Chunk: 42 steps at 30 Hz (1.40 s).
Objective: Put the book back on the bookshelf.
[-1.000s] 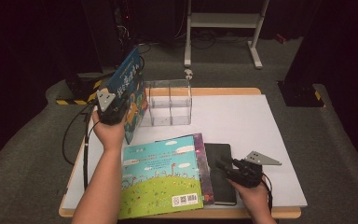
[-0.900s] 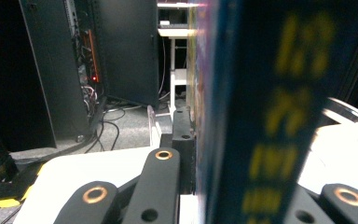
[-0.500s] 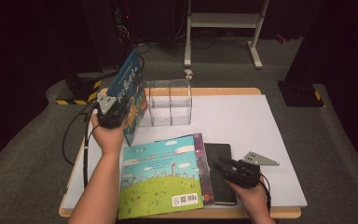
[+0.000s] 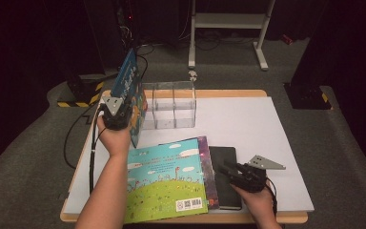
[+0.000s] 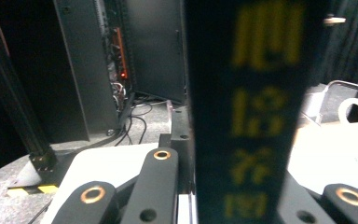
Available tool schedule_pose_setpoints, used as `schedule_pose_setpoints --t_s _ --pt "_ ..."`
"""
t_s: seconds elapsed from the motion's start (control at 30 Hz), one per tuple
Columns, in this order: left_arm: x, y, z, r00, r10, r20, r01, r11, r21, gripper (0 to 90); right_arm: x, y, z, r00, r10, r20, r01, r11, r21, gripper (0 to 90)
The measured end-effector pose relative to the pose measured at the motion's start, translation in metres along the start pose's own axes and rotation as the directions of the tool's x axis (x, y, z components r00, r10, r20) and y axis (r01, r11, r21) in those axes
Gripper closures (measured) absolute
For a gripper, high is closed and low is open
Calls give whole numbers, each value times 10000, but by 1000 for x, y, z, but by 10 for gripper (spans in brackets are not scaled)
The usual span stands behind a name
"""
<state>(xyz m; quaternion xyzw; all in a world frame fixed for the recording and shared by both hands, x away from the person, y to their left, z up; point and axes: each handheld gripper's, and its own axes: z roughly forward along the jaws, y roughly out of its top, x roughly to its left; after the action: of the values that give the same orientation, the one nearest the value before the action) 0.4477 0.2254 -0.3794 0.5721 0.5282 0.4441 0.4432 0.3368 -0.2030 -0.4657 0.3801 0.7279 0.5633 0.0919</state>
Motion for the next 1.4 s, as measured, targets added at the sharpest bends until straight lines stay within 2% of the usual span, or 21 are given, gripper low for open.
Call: schedule_pose_setpoints --t_s 0.13,0.47,0.53,0.6,0.63,0.67,0.7,0.73,0.77,0.83,0.87,0.9,0.97,1.03,1.13,1.17,1.23,1.4 --pt "3 0 4 9998 -50 -202 49 10000 -72 798 3 0 1 10000 -59 -33 59 10000 18 579" --pt "6 1 12 10000 -37 -46 36 9999 -126 787 2 -1 0 10000 -51 -13 51 10000 24 579" --pt "7 0 11 10000 -59 2 59 9999 -147 759 3 -1 0 10000 -94 -14 95 9999 75 577" --pt "10 0 9 9990 -373 230 374 9993 -53 676 3 -2 1 9999 -128 -16 128 9999 108 570" --pt "10 0 9 9990 -373 230 374 9993 -53 633 3 -2 1 9999 -128 -16 128 9999 108 570" --pt "12 0 9 9979 -520 378 520 9986 20 633 3 -2 1 9999 -130 -7 130 9998 123 563" --pt "14 -1 4 9954 -733 622 734 9973 13 593 3 -2 2 9999 -133 8 133 9998 157 548" --pt "14 -1 4 9954 -733 622 734 9973 13 569 3 -2 2 9999 -136 29 135 9998 171 543" --pt "16 -1 -1 9893 -1007 1056 997 9949 153 542 3 -3 2 9999 -143 48 142 9997 191 538" --pt "17 -2 -7 9859 -1003 1341 961 9947 369 505 3 -3 3 9998 -161 69 160 9997 208 525" --pt "17 -2 -7 9859 -1003 1341 961 9947 369 495 3 -3 3 9998 -161 69 160 9997 208 525" --pt "19 -5 -12 9816 -1101 1559 1020 9930 593 477 4 -3 3 9997 -234 121 231 9995 226 514" --pt "20 -7 -15 9799 -1177 1612 1076 9917 700 453 4 -3 4 9995 -253 172 249 9994 234 499" --pt "24 -14 -23 9752 -1197 1862 1042 9904 911 420 5 -3 5 9991 -325 253 319 9992 230 477" --pt "26 -20 -30 9709 -1225 2059 1022 9890 1067 413 6 -4 5 9984 -447 346 439 9988 239 456" --pt "29 -25 -35 9644 -1371 2260 1102 9857 1277 391 7 -4 6 9976 -579 392 570 9981 241 442" --pt "31 -32 -40 9615 -1374 2379 1016 9824 1568 379 8 -5 7 9969 -668 418 658 9975 259 435" --pt "33 -51 -52 9518 -1564 2638 1064 9751 1945 391 10 -5 8 9956 -837 424 829 9963 213 431"
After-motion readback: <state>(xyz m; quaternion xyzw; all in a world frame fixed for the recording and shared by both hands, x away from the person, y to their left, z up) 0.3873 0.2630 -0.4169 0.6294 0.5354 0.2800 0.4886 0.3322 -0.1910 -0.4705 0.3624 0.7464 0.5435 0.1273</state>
